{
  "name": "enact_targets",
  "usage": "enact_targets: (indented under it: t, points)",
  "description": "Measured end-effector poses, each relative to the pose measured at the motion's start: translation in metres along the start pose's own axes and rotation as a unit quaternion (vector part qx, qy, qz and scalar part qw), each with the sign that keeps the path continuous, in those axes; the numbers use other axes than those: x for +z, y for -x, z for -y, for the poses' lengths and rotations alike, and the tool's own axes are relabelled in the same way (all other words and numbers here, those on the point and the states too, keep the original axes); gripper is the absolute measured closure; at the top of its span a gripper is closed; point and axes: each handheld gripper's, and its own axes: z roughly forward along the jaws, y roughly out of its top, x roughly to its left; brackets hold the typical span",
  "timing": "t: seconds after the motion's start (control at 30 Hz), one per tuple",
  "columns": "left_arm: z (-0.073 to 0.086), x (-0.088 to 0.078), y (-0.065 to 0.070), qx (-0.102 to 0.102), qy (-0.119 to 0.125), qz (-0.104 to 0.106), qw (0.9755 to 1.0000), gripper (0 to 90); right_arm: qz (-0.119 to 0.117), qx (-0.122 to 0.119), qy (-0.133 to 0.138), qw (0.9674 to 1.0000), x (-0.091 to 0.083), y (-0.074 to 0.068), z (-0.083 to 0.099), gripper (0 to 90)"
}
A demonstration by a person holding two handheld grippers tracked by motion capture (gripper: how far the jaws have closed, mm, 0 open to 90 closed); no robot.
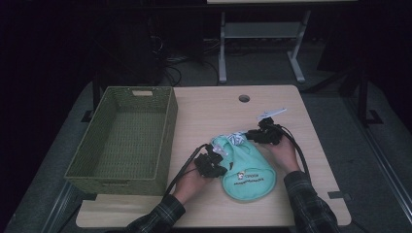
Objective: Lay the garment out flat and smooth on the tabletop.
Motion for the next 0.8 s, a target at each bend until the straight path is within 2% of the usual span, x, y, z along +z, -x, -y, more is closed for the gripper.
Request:
enact_targets:
  t: [0.23, 0.33, 0.57, 0.8]
  points:
    - [-0.001, 0.000, 0.001, 0.007, -0.003, -0.003, 1.0000, 89.7, -0.016, 0.002, -0.012, 0.9998, 0.018, 0.002, 0.002, 74.7]
    - [-0.001, 0.000, 0.001, 0.011, -0.005, -0.006, 0.9999, 89.7, -0.022, 0.000, -0.013, 0.9997, 0.020, 0.002, 0.001, 86.0]
    - [0.000, -0.002, 0.001, 0.008, -0.012, -0.004, 0.9999, 89.7, -0.003, -0.013, -0.014, 0.9998, 0.013, 0.005, -0.002, 89.6]
    - [0.003, -0.005, 0.000, 0.011, -0.015, -0.008, 0.9998, 89.8, 0.033, -0.002, -0.014, 0.9994, 0.005, 0.021, 0.000, 89.8]
